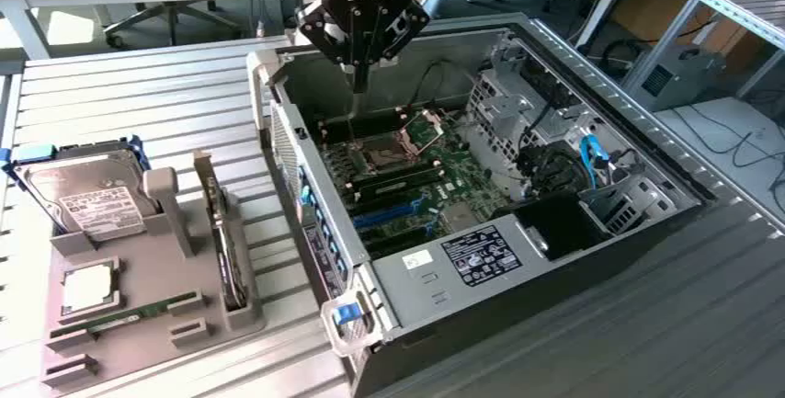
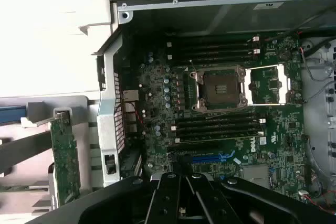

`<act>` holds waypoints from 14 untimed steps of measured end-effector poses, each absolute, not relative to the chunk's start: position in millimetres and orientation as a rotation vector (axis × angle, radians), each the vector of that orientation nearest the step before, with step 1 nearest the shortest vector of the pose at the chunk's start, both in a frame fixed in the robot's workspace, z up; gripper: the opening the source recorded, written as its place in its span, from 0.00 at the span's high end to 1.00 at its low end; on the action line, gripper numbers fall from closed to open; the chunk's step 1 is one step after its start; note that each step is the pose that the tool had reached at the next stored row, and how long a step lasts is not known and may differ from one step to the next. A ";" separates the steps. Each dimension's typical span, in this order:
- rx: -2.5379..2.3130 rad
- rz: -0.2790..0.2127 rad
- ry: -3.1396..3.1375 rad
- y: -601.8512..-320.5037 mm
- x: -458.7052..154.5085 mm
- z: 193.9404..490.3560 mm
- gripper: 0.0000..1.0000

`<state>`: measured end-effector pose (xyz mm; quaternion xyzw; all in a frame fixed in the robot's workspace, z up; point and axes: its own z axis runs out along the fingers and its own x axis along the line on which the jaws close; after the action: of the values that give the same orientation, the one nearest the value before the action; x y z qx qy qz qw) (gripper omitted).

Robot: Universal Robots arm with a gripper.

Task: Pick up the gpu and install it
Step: 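Reach for the gpu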

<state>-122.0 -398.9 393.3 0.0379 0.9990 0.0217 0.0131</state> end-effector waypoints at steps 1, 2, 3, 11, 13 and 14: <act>0.118 0.066 3.112 -398.9 -122.4 393.3 0.89; 0.118 0.066 3.112 -399.0 -124.4 393.3 0.89; 0.118 0.066 3.112 -398.9 -126.2 393.3 0.89; 0.118 0.066 3.112 -399.0 -129.9 393.3 0.89; 0.118 0.066 3.112 -398.9 -131.4 393.3 0.89; 0.118 0.066 3.112 -398.9 -132.0 393.3 0.89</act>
<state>-132.0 -398.9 393.3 0.0379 0.9990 0.0211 0.0131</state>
